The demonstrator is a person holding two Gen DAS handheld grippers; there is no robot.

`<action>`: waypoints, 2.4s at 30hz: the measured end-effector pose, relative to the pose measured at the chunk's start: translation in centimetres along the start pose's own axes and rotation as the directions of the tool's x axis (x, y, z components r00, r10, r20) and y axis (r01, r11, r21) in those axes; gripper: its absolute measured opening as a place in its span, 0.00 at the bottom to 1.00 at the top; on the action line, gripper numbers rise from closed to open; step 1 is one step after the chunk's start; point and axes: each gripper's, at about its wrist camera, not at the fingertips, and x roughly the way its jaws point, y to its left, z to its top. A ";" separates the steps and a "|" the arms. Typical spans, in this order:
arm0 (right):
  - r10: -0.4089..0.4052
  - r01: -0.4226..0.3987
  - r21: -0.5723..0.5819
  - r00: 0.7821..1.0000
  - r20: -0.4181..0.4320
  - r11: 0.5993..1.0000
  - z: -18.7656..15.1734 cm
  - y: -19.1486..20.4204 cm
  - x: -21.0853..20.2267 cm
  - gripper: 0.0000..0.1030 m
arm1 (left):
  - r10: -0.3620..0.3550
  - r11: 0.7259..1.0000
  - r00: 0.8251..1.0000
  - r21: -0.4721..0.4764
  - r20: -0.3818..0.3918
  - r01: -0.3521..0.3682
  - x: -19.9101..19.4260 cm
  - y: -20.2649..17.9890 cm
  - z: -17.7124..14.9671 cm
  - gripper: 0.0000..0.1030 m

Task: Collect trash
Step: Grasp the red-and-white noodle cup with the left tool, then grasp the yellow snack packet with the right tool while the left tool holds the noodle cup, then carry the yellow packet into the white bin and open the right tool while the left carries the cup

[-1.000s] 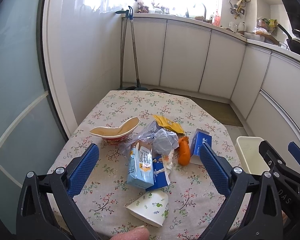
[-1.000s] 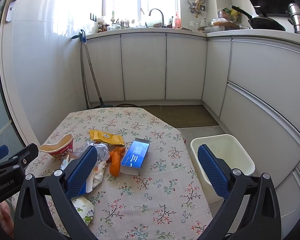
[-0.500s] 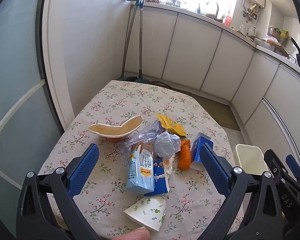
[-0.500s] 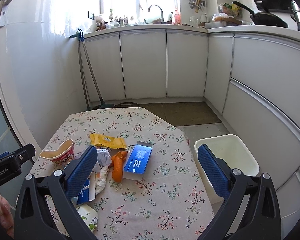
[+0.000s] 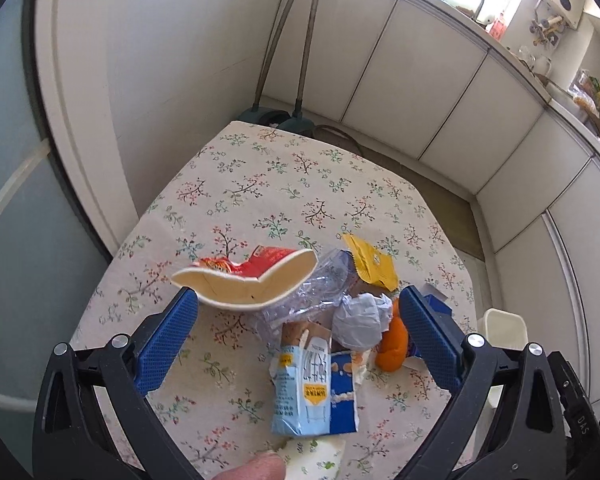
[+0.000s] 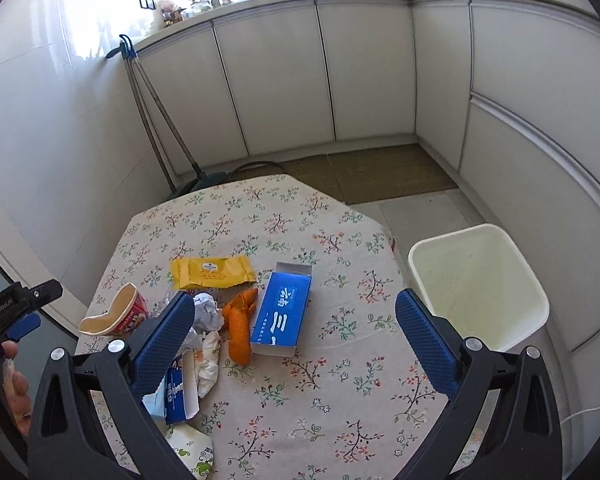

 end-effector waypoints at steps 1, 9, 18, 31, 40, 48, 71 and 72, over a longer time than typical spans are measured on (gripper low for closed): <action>0.010 -0.010 0.008 1.000 -0.019 1.000 0.0 -0.1 0.5 0.95 | 0.013 1.000 1.000 0.029 0.002 -0.013 0.6 0.0 0.3 0.93; 0.006 -0.009 -0.035 0.996 -0.085 0.999 0.0 1.1 3.9 0.95 | 0.168 0.948 0.979 0.293 -0.120 -0.127 7.8 -1.2 -0.8 0.93; -0.004 -0.012 -0.113 0.990 -0.141 0.994 -0.2 3.1 6.8 0.95 | 0.345 0.829 0.927 0.510 -0.149 -0.227 12.5 -1.8 -1.4 0.93; 0.012 -0.084 -0.372 0.981 -0.192 0.924 -0.5 7.0 11.9 0.95 | 0.295 0.882 0.937 0.430 -0.186 -0.192 12.2 0.0 -1.1 0.25; 0.124 -0.275 -0.542 0.946 -0.299 0.794 0.4 11.3 16.2 0.95 | 0.195 0.949 0.979 0.263 -0.063 -0.172 4.9 0.6 1.5 0.25; 0.144 -0.356 -0.572 0.913 -0.383 0.739 1.1 15.5 19.7 0.93 | 0.155 0.968 0.986 0.207 -0.064 -0.139 3.4 1.7 1.7 0.26; 0.226 -0.375 -0.328 0.883 -0.411 0.867 1.8 13.4 22.4 0.09 | 0.152 0.980 0.986 0.141 -0.070 -0.141 3.5 3.3 2.2 0.26; 0.230 -0.371 -0.324 0.888 -0.399 0.870 2.0 13.3 22.0 0.09 | 0.147 0.981 0.987 0.136 -0.069 -0.136 3.4 3.3 2.2 0.26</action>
